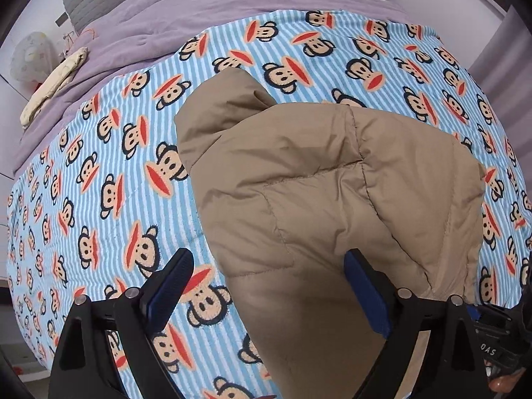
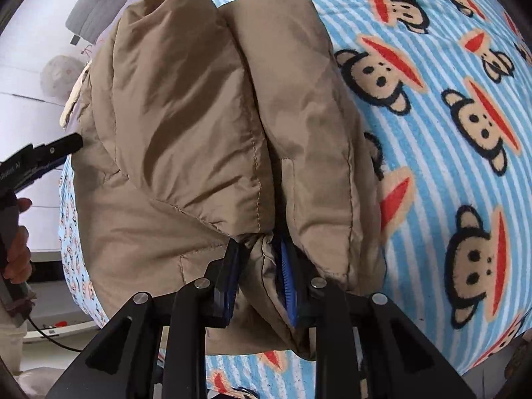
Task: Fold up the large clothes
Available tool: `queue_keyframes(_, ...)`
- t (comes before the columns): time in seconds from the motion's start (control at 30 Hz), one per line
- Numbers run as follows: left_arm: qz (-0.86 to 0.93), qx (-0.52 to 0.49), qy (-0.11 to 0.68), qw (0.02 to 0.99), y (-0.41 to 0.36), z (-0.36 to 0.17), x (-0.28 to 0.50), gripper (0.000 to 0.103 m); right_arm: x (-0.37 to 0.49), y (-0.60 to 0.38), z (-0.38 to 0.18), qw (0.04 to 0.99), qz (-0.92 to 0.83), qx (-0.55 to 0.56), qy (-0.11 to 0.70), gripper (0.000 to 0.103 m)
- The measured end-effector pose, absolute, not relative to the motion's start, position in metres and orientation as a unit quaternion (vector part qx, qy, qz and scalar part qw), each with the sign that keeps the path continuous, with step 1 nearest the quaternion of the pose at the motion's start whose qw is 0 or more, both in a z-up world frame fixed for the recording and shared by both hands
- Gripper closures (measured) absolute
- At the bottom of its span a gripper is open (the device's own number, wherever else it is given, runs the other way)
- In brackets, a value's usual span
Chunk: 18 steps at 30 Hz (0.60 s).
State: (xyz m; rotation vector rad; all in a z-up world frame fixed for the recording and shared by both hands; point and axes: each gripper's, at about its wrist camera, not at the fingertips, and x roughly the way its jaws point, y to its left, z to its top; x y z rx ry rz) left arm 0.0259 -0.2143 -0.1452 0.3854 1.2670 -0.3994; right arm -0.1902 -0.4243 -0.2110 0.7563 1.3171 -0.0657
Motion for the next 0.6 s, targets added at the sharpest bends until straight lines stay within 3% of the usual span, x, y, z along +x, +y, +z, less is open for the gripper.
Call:
queue_keyframes(0.23,-0.174,0.167,0.592,0.769,-0.204,-0.149,0.022,0.010,-0.197,-0.441,-0.183,0.732,-0.013,0.376,0.568,0.071)
queue_keyframes(0.3,-0.171,0.164,0.595,0.768,-0.202,-0.150,0.022,0.010,-0.199,-0.448,-0.170,0.741,-0.012,0.377,0.556,0.063)
queue_keyframes(0.37,-0.171,0.162,0.596,0.768,-0.199,-0.150,0.021,0.010,-0.200,-0.455,-0.160,0.751,-0.015,0.376,0.543,0.041)
queue_keyframes(0.43,-0.170,0.160,0.596,0.768,-0.198,-0.150,0.020,0.010,-0.199,-0.463,-0.153,0.767,-0.024,0.365,0.528,0.032)
queue_keyframes(0.53,-0.171,0.153,0.601,0.765,-0.196,-0.152,0.019,0.010,-0.195,-0.471,-0.153,0.770,-0.033,0.363,0.524,0.030)
queue_keyframes(0.6,-0.171,0.151,0.603,0.764,-0.195,-0.154,0.019,0.000,-0.191,-0.481,-0.155,0.764,-0.031,0.372,0.526,0.016)
